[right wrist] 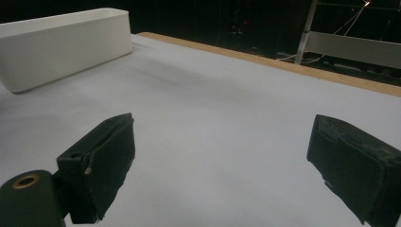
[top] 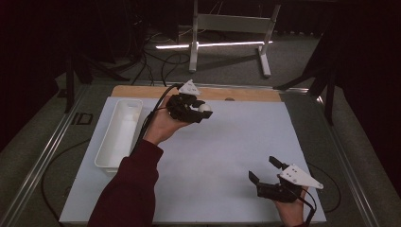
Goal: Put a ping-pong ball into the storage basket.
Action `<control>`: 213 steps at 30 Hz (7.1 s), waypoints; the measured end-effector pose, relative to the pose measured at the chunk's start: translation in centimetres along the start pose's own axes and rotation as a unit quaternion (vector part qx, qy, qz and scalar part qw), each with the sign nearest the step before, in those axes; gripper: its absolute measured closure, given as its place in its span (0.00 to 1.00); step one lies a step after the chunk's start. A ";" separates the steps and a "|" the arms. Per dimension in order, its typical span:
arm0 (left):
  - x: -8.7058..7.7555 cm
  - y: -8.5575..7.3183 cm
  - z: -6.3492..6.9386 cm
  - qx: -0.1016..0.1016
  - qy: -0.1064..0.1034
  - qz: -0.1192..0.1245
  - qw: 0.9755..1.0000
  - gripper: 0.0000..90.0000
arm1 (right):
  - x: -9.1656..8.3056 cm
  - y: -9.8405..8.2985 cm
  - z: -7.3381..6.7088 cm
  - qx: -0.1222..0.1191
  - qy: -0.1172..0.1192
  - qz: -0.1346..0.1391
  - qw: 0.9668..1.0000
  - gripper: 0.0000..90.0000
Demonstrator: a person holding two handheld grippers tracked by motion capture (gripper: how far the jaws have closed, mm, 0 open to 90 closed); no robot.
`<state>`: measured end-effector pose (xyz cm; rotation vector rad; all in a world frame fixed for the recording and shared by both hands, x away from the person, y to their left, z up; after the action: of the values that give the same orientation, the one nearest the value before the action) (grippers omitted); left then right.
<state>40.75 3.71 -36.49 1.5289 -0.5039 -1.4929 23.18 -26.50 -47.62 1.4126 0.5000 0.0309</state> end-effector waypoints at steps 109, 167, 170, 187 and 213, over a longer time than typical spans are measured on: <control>-7.5 -6.6 -1.7 -0.025 0.045 0.016 0.999 0.57 | 0.0 -0.1 0.3 0.001 -0.007 -0.002 1.000 0.09; -10.7 -11.2 -1.7 -0.051 0.076 0.028 0.995 0.57 | -0.1 -0.1 0.4 -0.001 -0.011 -0.003 1.000 0.09; -10.9 -11.3 -1.7 -0.050 0.077 0.028 0.995 0.57 | -0.1 -0.1 0.3 -0.001 -0.011 -0.005 1.000 0.09; -11.9 -12.9 -2.0 -0.061 0.090 0.018 0.994 0.57 | -0.1 -0.1 0.4 -0.001 -0.012 -0.004 1.000 0.09; -14.2 -15.5 -2.1 -0.080 0.135 0.016 0.988 0.57 | -0.2 0.0 0.4 -0.002 -0.013 -0.001 1.000 0.09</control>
<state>35.47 23.57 -41.39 1.5566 -0.2431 -1.2456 23.17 -26.91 -47.51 1.4069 0.4806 0.0114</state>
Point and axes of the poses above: each handheld gripper's, and its own axes: x roughly forward along the jaws, y roughly out of its top, z roughly to its right, the point moved 2 cm from there along x, roughly forward along the jaws, and after that the axes turned 14 degrees about -y, right-handed, at the moved point
